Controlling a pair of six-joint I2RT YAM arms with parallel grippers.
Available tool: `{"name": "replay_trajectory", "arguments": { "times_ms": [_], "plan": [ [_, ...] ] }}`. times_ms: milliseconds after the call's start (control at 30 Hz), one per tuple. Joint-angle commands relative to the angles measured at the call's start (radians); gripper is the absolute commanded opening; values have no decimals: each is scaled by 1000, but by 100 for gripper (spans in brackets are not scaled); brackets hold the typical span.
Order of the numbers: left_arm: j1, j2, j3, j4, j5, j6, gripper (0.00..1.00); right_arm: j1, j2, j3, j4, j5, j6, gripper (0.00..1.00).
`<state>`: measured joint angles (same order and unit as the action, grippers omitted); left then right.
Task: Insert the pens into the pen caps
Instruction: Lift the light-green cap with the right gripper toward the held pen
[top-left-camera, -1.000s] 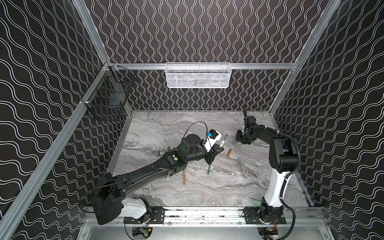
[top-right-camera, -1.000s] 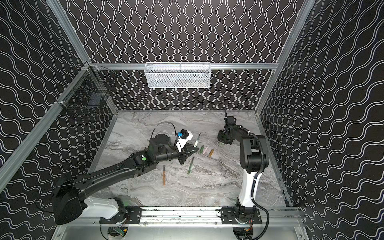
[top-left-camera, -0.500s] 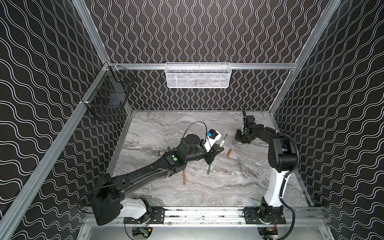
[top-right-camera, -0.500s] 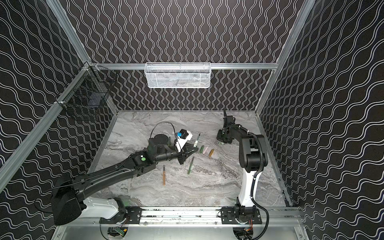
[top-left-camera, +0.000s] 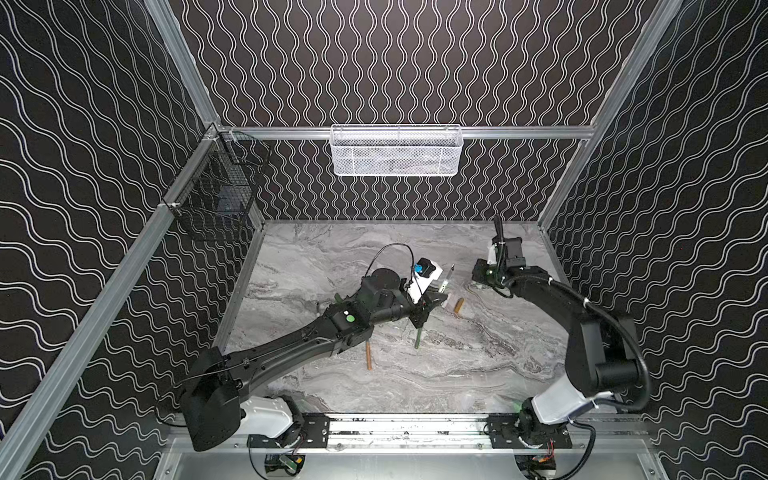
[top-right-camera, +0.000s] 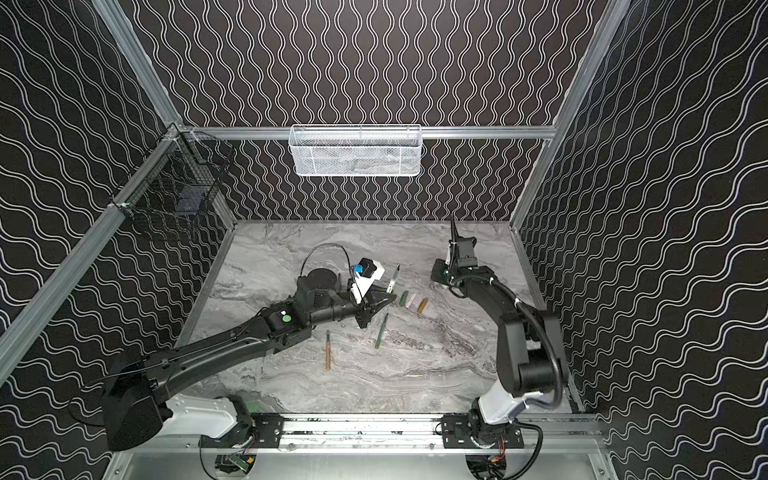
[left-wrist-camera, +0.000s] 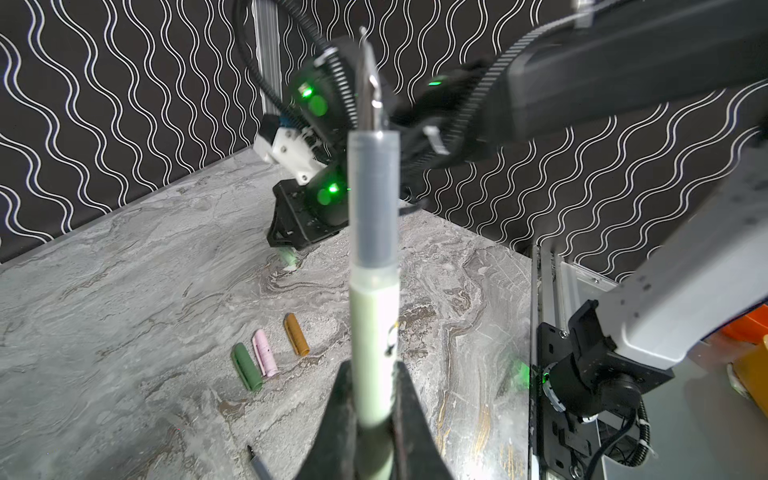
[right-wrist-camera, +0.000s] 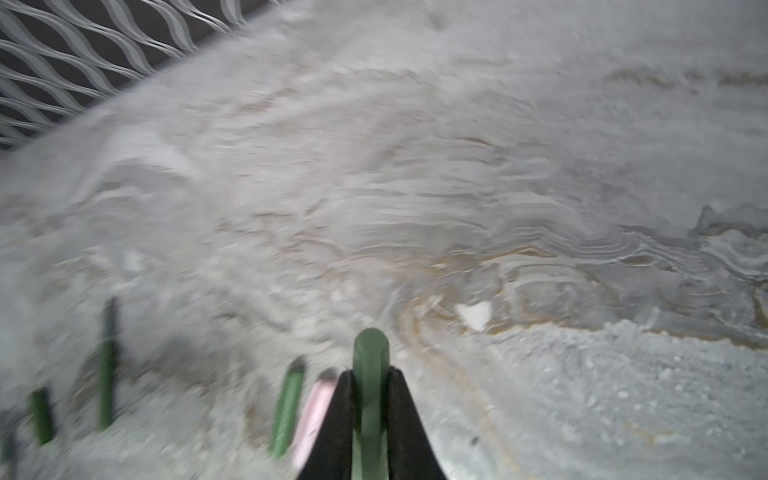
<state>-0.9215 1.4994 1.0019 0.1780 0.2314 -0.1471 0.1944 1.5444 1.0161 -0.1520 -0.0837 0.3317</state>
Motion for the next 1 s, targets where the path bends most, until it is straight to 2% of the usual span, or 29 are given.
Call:
{"name": "replay_trajectory", "arguments": {
  "times_ms": [0,200,367,733,967],
  "plan": [
    [-2,10,0,21,-27,9,0,77,-138,-96,200,83,-20,12],
    [0,28,-15,49,-31,-13,0,148,-426,-245,366,109,32,12],
    [0,49,-15,59,-33,-46,0,166,-556,-281,434,83,54,12],
    [1,87,2,44,-14,-77,0,200,-622,-230,514,-47,116,12],
    [1,89,6,43,3,-80,0,260,-626,-247,549,-53,134,12]
  ]
}}
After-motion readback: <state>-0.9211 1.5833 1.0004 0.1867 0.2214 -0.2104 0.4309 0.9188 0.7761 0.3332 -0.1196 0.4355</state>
